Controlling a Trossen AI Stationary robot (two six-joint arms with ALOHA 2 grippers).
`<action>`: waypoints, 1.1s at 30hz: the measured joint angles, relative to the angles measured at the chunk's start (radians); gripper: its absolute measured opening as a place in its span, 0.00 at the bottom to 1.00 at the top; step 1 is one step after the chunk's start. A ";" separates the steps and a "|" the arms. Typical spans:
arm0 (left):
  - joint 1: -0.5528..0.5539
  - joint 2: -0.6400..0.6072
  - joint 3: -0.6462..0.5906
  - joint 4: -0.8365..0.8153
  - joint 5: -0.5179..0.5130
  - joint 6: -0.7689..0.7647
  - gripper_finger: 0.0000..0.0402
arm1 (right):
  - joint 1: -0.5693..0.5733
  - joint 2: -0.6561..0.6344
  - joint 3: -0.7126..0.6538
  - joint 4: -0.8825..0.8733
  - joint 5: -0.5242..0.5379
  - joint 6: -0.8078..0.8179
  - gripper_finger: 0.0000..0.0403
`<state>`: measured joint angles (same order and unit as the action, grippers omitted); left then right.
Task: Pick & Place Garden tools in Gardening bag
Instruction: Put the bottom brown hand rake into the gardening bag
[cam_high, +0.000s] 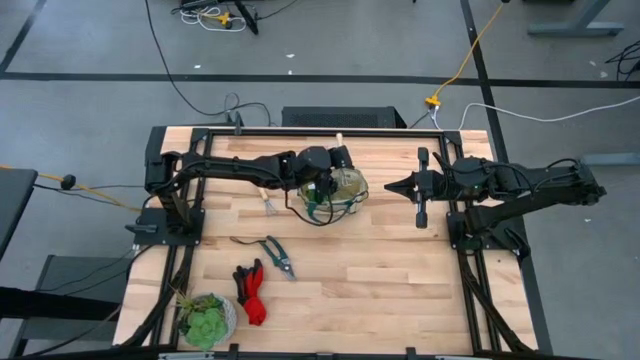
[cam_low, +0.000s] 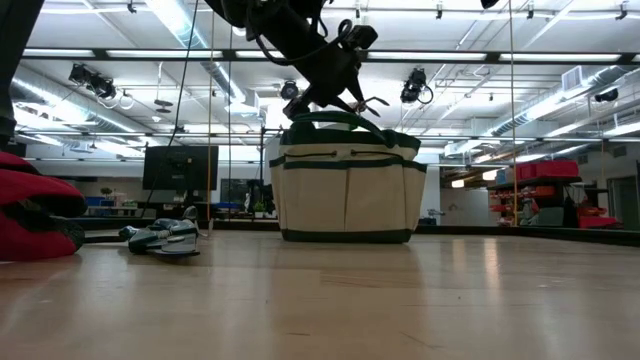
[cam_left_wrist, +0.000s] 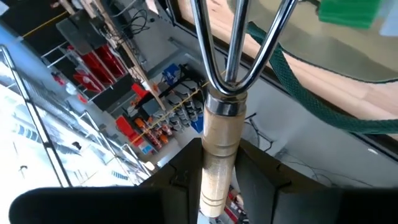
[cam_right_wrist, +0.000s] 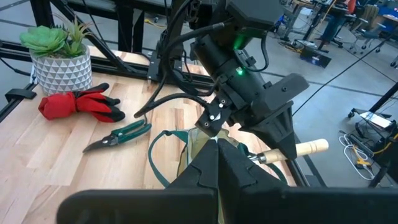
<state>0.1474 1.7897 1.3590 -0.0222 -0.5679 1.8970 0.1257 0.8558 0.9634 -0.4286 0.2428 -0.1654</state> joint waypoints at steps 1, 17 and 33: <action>0.000 0.000 0.000 0.008 0.000 0.000 0.23 | 0.000 0.000 0.000 0.000 0.000 0.000 0.00; -0.011 0.001 0.000 0.076 0.077 0.146 0.23 | 0.000 0.000 0.000 0.000 0.003 0.000 0.00; 0.008 0.045 0.000 0.145 0.120 0.156 0.23 | 0.000 0.000 -0.003 -0.002 0.003 -0.007 0.00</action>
<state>0.1557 1.8351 1.3592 0.1231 -0.4484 2.0533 0.1254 0.8562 0.9601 -0.4306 0.2462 -0.1723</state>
